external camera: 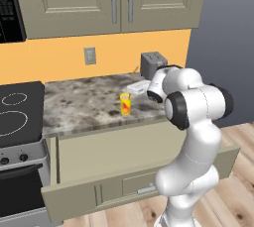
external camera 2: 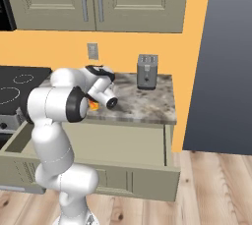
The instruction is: Pick up the straw from the left drawer and put it inside the smoothie cup.
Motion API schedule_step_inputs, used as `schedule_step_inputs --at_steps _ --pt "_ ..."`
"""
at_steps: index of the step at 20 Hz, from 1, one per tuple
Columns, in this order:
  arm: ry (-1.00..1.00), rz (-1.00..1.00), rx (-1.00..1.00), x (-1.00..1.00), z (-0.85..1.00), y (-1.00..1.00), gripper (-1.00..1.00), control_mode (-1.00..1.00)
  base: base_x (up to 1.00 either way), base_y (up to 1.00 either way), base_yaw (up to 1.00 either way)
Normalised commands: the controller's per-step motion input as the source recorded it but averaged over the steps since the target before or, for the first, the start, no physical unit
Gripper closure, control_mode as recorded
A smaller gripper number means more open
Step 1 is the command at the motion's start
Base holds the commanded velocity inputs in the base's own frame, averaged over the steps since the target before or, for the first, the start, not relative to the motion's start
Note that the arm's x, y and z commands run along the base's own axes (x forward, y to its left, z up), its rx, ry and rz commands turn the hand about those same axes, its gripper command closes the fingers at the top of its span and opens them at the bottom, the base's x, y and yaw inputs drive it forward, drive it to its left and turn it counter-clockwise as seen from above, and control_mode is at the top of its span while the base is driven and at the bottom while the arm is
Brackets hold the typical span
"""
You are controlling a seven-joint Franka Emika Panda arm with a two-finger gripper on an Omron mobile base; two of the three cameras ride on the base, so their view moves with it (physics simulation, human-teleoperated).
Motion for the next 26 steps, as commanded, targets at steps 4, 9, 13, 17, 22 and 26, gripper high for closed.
schedule_step_inputs --at_steps 4,9,13,17,22,26 --pt "-0.01 -0.02 0.00 0.02 -0.15 0.00 1.00 -1.00 0.00 0.00 0.00" --pt "-0.02 -0.02 0.00 0.05 -0.12 0.00 1.00 -1.00 0.00 0.00 0.00" --pt "-0.09 -0.03 0.00 0.06 0.00 0.00 1.00 -1.00 0.00 0.00 0.00" --pt "-0.15 -0.02 0.00 0.00 0.00 0.00 1.00 -1.00 0.00 0.00 0.00" --pt "-0.15 -0.02 0.00 0.00 0.00 0.00 1.00 -1.00 0.00 0.00 0.00" --pt "-0.10 -0.02 0.00 0.04 0.00 0.00 1.00 -1.00 0.00 0.00 0.00"
